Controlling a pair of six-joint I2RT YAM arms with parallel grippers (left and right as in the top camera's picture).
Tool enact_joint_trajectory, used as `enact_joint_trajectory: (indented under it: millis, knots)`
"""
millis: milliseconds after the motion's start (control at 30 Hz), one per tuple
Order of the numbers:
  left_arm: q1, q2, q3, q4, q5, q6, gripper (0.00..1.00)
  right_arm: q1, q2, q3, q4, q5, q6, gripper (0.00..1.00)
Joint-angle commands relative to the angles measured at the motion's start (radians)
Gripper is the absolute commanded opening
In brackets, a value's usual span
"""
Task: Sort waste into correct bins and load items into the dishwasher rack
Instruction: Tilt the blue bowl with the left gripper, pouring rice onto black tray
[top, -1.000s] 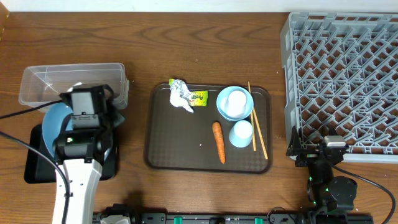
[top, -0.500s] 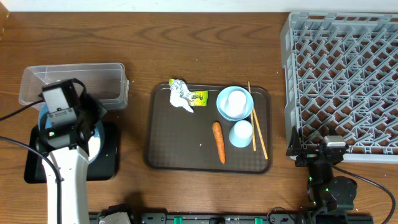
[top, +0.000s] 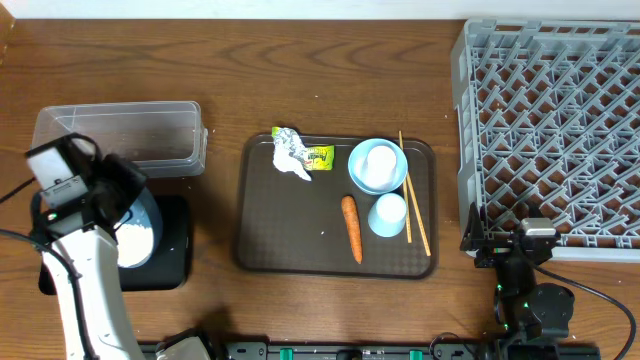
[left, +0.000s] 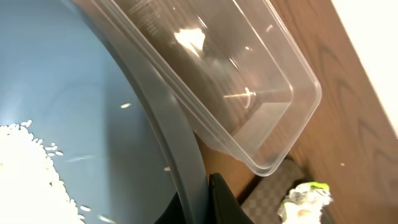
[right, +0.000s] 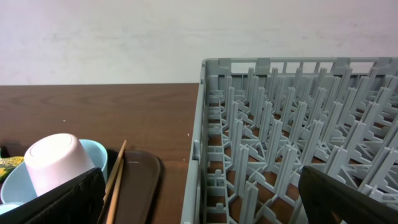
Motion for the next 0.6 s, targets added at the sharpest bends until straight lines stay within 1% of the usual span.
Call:
enact_joint_trajectory:
  millis: [0,100,233,367,567]
  knots:
    - [0.061,-0.007,0.002,0.006,0.167,0.057,0.06,-0.005,-0.005,-0.001,-0.004,0.003,-0.012,0.99]
    - [0.121,-0.007,0.002,-0.011,0.226,0.060,0.06,-0.005,-0.005,-0.001,-0.005,0.003,-0.012,0.99]
    - [0.188,-0.007,0.002,-0.032,0.262,0.063,0.06,-0.005,-0.005,-0.001,-0.004,0.003,-0.012,0.99]
    - [0.242,-0.007,0.002,-0.031,0.323,0.087,0.06,-0.005,-0.005,-0.001,-0.004,0.003,-0.012,0.99]
    - [0.292,-0.007,0.002,-0.027,0.388,0.090,0.06,-0.005,-0.005,-0.001,-0.005,0.003,-0.012,0.99]
